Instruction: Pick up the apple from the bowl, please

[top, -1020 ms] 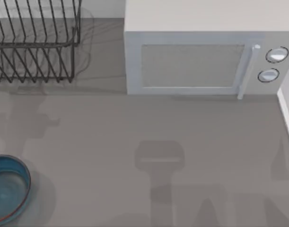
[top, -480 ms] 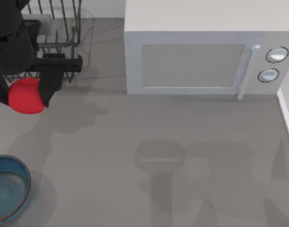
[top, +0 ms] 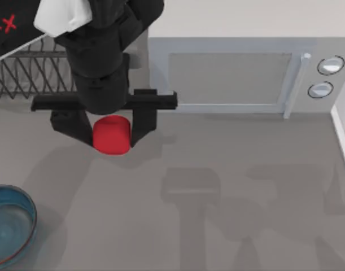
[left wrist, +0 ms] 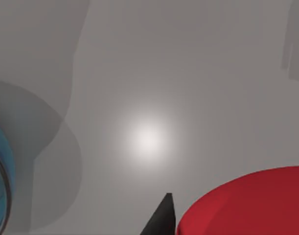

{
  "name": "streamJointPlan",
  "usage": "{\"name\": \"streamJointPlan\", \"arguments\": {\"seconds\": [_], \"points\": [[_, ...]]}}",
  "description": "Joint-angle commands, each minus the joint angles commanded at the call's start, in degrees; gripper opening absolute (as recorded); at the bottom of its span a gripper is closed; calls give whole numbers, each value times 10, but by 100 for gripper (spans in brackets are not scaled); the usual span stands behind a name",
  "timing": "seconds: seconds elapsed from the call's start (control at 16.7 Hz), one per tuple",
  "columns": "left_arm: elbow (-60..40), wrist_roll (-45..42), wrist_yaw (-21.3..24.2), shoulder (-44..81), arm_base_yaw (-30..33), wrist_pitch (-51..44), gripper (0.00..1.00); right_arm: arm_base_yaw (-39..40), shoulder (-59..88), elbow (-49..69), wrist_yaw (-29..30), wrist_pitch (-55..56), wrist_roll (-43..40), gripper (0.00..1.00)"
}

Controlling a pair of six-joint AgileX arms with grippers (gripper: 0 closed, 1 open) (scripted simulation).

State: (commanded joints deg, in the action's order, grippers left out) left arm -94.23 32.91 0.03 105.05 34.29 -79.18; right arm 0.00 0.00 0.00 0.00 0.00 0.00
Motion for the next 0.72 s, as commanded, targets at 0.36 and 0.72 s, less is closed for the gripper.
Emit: {"name": "streamJointPlan", "arguments": {"seconds": [0.36,0.72], "points": [[38,-2,0,6,-2,40,0,0,0,0,0,0,0,100],[174,-3,0,32,-2,211,0,0,0,0,0,0,0,100]]}}
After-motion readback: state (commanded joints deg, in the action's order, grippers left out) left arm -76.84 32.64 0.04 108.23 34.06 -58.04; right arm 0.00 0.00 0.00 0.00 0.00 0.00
